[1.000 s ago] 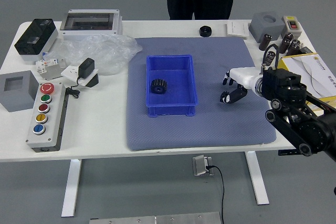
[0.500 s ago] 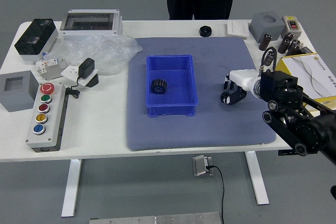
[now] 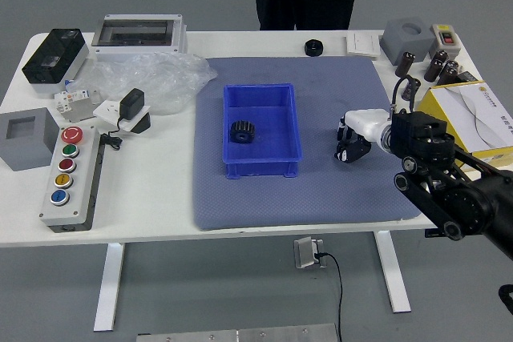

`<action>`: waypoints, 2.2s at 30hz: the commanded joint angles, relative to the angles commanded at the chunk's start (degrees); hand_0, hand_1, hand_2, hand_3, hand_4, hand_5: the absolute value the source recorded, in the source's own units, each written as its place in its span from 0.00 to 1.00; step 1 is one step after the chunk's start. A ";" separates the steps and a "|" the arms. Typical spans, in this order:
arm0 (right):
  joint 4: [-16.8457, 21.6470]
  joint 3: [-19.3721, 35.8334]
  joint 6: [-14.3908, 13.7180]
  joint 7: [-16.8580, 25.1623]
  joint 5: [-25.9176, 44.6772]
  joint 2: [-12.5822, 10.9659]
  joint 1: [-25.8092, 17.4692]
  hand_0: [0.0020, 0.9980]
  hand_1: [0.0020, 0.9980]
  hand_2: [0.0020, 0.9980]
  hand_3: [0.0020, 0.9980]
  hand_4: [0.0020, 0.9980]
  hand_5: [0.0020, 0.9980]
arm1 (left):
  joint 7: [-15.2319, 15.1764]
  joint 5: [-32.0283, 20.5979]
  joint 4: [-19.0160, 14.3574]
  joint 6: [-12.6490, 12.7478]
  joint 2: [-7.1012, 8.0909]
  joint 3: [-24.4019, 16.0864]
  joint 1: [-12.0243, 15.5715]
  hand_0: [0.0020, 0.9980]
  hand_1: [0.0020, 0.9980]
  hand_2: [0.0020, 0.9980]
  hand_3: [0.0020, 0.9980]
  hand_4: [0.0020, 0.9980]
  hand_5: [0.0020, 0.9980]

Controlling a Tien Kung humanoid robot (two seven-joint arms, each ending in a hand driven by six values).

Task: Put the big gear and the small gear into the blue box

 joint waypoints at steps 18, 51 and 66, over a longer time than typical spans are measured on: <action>0.40 -0.06 -0.19 -0.35 -1.23 0.22 -0.85 0.55 0.48 0.55 0.63 0.52 0.12 | -0.01 -0.06 0.00 0.01 -0.05 -0.10 0.10 0.82 0.83 0.83 0.82 0.54 0.12; 10.51 7.75 0.33 -1.73 -3.84 -3.64 3.02 0.55 0.45 0.47 0.57 0.57 0.06 | -0.02 -0.06 0.00 0.06 0.20 -0.43 0.11 0.82 0.83 0.83 0.81 0.53 0.12; 12.80 4.15 0.32 -1.65 -3.75 3.82 7.36 0.54 0.44 0.47 0.57 0.58 0.06 | 0.08 0.44 0.00 -0.05 0.41 0.06 0.21 0.82 0.83 0.83 0.82 0.54 0.12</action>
